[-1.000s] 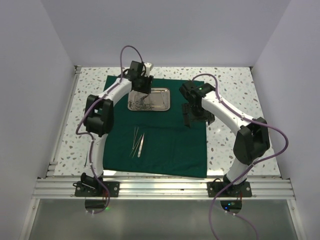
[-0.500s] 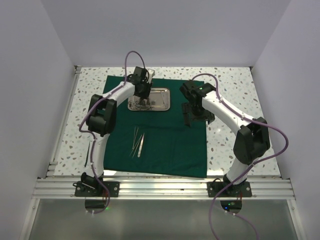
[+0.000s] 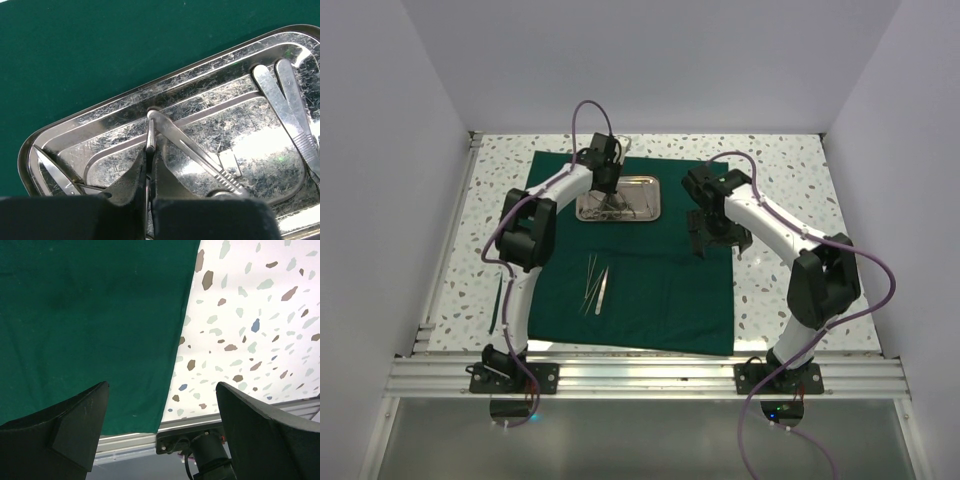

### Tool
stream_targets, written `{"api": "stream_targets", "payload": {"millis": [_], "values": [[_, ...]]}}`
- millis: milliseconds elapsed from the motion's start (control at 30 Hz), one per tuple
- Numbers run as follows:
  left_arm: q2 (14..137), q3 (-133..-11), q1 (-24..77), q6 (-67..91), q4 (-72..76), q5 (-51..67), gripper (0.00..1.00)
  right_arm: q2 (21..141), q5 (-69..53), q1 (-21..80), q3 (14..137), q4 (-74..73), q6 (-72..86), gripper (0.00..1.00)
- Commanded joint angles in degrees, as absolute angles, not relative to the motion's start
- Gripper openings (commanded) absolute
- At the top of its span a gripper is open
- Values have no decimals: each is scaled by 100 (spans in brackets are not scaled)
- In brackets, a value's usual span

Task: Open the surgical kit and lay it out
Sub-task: Pick up the medical item from the container, then place the medical item in the surgical kit.

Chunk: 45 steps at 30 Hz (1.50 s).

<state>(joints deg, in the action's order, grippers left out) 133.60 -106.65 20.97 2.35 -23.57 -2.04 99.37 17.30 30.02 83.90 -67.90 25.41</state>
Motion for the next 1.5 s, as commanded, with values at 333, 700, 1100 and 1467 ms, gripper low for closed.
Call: {"api": "stream_targets", "payload": {"millis": [333, 700, 1100, 1467], "values": [[12974, -11986, 2065, 930, -3215, -448, 0, 9301, 1600, 2953, 8403, -6610, 2690, 92], [11139, -10383, 3189, 2948, -3648, -746, 0, 8157, 1784, 2936, 8139, -6521, 2899, 94], [10546, -7542, 5545, 5219, -2533, -1037, 0, 6926, 1960, 2927, 7129, -6539, 3358, 98], [10601, -8138, 5678, 5011, -2776, -1458, 61, 6451, 1846, 2927, 6337, -6442, 3383, 98]]}}
